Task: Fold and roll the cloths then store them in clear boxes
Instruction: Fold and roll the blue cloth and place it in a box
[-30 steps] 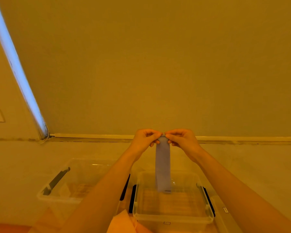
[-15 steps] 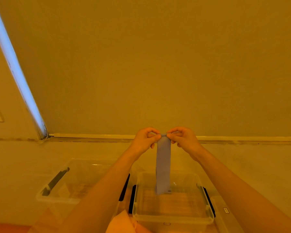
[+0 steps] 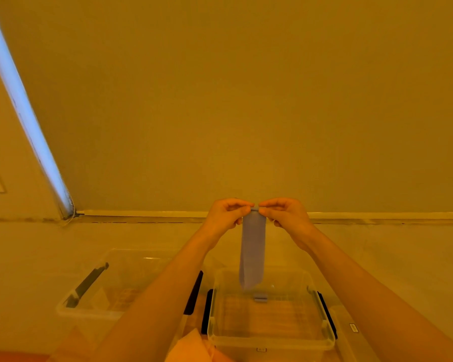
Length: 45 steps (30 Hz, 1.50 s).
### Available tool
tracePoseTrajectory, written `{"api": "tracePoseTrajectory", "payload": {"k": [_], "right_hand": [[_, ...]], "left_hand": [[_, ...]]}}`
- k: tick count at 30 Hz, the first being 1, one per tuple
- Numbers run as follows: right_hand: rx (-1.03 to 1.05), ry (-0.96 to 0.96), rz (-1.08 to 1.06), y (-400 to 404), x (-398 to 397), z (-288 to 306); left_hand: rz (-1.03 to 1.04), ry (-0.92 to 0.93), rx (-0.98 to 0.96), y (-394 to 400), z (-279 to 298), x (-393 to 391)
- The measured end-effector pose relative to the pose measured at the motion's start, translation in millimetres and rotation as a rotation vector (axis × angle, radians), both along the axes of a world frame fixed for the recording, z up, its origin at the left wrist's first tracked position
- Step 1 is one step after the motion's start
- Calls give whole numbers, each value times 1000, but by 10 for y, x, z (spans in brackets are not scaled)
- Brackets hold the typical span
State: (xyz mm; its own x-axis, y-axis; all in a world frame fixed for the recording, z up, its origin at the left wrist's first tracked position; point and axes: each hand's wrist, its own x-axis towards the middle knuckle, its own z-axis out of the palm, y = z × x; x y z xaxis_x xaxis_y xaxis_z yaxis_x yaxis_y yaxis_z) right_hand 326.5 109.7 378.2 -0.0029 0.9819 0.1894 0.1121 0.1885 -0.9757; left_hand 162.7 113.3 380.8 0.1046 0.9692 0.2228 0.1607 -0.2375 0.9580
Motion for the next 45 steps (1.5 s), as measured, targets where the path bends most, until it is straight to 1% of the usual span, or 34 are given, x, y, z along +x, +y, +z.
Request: {"api": "tracePoseTrajectory", "payload": {"k": [6, 9, 15, 18, 21, 24, 29, 31, 34, 36, 38, 42, 45], "right_hand": [[19, -36, 22, -13, 12, 26], [1, -72, 16, -10, 18, 6], [11, -67, -21, -15, 5, 19], [23, -41, -21, -9, 18, 20], [23, 0, -8, 5, 33, 27], [35, -1, 3, 9, 42, 36], [-1, -55, 16, 11, 57, 26], [-1, -37, 1, 19, 41, 20], [26, 2, -17, 30, 22, 15], [44, 22, -16, 28, 19, 24], [58, 13, -4, 23, 19, 31], [39, -12, 22, 28, 27, 22], [-6, -57, -8, 53, 42, 8]], "left_hand": [[41, 61, -1, 36, -1, -12], [44, 41, 29, 39, 18, -31], [55, 27, 82, 41, 33, -24], [38, 30, 62, 18, 40, -8], [43, 92, -4, 21, 25, -9], [50, 133, -17, 46, 9, -11], [39, 54, 10, 40, 26, 1], [16, 38, 22, 35, 30, 2], [-11, 28, 29, 19, 40, 2], [-1, 57, 25, 35, 36, -6], [28, 96, 13, 53, 30, -6], [15, 22, 19, 74, 15, 14], [18, 32, 47, 67, 33, 7]]}}
